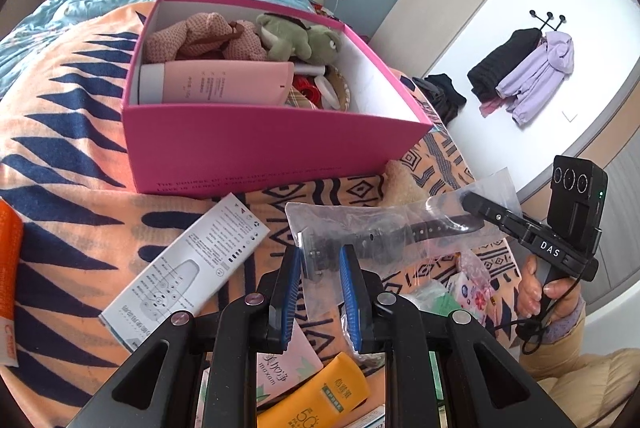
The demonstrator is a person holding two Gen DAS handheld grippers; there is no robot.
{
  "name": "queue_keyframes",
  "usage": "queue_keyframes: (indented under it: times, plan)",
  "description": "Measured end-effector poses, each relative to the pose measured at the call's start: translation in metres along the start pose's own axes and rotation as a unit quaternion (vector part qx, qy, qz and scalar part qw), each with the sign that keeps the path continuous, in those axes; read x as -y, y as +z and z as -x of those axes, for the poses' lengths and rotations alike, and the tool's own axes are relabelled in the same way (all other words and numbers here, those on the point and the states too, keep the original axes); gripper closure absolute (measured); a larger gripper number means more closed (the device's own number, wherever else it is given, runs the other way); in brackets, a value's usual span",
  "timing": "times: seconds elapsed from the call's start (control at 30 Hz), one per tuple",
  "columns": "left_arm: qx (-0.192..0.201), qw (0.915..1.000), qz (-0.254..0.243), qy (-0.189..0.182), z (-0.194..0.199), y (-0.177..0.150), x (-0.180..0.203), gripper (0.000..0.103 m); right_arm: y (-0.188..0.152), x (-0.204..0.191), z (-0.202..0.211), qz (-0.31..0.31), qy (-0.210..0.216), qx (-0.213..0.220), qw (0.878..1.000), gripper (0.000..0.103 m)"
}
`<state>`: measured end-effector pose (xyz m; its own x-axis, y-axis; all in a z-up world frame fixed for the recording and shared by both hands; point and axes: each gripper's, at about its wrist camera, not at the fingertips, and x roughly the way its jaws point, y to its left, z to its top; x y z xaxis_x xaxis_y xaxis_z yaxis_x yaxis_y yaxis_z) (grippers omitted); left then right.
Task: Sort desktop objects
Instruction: 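Lift the watch bag with both tools toward the magenta box, then carry the watch bag over the magenta box with both tools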
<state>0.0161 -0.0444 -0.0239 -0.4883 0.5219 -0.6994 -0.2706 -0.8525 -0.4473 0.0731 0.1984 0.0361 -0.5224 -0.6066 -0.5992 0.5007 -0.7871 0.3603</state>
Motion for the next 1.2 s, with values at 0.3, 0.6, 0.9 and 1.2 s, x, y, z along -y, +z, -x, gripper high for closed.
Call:
queue_keyframes:
  times: [0.3,0.6,0.9,1.2]
  plan:
    - [0.018,0.9998,-0.003,0.005,0.016,0.004,-0.001,0.084,0.017,-0.016,0.001,0.027,0.007,0.010,1.000,0.097]
    - [0.040,0.9992,-0.009,0.006,0.033,0.012,0.000,0.084,0.028,-0.028,0.004,0.044,0.018,0.020,0.999,0.097]
    - [0.058,0.9982,-0.012,0.010,0.048,0.021,-0.001,0.084,0.045,-0.041,0.008,0.066,0.032,0.040,0.997,0.097]
    - [0.067,0.9976,-0.008,0.017,0.053,0.028,-0.005,0.084,0.057,-0.049,0.007,0.078,0.042,0.051,0.995,0.097]
